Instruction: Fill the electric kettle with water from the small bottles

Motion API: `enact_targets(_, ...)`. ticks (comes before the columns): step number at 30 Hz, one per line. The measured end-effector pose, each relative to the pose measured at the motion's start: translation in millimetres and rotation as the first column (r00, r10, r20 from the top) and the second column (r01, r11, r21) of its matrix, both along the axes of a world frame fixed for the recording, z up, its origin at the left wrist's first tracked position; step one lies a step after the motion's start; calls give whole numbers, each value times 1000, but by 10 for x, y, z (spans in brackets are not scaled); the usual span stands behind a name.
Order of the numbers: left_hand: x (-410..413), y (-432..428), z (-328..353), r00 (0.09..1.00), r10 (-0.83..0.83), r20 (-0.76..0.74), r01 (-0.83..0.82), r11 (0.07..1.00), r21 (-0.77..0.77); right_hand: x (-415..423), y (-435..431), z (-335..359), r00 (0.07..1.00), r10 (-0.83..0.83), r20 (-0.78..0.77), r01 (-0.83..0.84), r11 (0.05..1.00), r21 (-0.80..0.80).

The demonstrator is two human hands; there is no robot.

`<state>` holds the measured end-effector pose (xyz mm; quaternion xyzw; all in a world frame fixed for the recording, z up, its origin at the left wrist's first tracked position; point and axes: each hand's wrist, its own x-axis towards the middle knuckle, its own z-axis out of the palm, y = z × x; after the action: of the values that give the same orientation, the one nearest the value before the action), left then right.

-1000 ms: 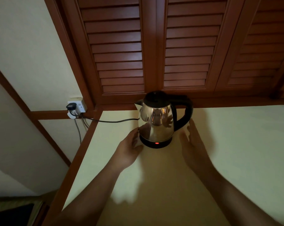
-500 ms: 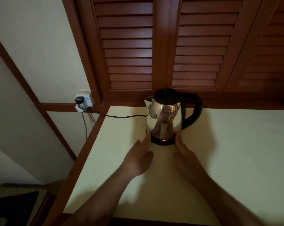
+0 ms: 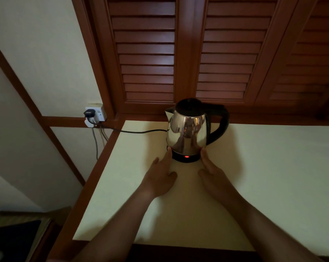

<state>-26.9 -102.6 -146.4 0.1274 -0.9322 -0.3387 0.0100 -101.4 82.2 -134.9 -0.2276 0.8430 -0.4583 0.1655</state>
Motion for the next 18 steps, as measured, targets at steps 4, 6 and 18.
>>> enact_targets(4,23,-9,-34,997,-16,-79,16,1000,2,81,71,-81,999,37,-33,-36,999,37)
enact_targets(6,58,-13,-83,992,-20,-126,20,1000,6,152,108,-153,996,43,-78,-37,997,67)
enact_targets(18,361,115,-297,978,-152,-144,75,896,-438,250,45,-500,797,281,-535,67,839,540)
